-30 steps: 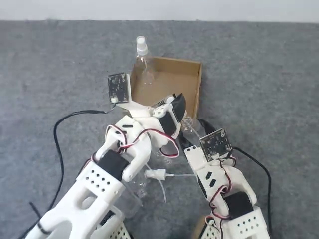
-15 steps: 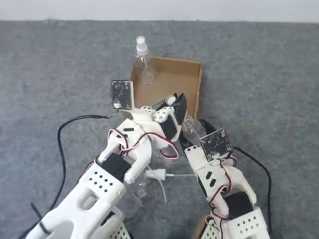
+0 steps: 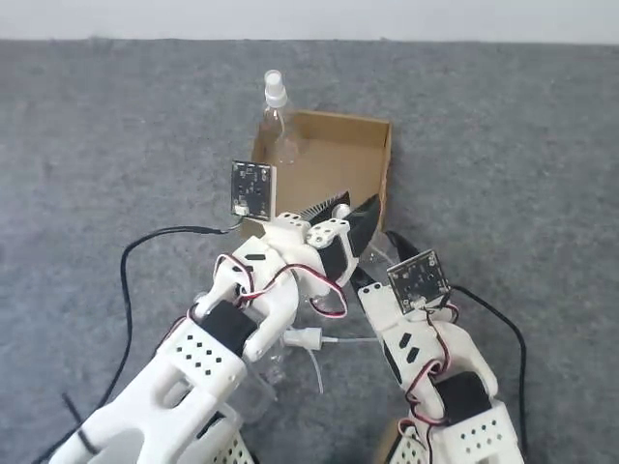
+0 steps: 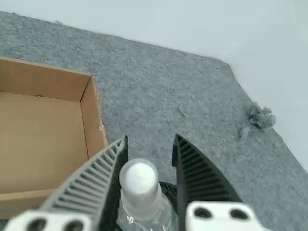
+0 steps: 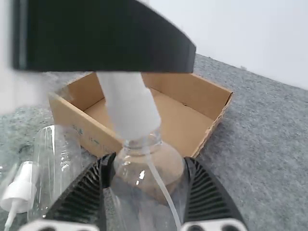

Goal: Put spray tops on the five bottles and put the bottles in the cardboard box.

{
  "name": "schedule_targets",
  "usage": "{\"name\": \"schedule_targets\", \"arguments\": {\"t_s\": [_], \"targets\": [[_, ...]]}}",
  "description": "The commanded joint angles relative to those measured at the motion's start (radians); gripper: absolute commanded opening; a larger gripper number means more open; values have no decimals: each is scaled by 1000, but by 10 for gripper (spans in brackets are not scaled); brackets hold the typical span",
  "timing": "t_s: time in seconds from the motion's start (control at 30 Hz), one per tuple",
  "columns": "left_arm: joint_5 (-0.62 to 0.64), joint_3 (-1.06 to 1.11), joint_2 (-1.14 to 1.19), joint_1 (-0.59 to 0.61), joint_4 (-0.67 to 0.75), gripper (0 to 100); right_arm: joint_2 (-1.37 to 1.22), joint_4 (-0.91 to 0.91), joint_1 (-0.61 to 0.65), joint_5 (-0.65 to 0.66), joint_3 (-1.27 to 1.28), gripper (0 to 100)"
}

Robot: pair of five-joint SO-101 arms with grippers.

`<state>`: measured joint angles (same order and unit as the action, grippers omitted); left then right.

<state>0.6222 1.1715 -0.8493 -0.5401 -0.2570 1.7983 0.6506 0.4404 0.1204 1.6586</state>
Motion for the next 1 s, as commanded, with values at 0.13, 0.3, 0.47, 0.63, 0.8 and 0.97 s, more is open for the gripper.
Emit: {"name": "schedule_targets", "arguments": {"t_s": [0.13,0.3,0.47,0.63,0.8,0.97], "targets": [[17,-42,-40,-3,-3,51,16,10,-2,14,23,6],[20,-42,-40,-8,-3,13,16,8,-4,14,23,6],[20,-41,-31,-9,-3,13,16,8,-4,14,23,6],[17,-35,-29,-14,-5,13,16,10,-2,15,23,6],[-29,-22,-31,-35,-5,13,18,27,4,41,23,6],[-29,-25,-38,-29,-5,13,19,-25,5,123,20,6]]}}
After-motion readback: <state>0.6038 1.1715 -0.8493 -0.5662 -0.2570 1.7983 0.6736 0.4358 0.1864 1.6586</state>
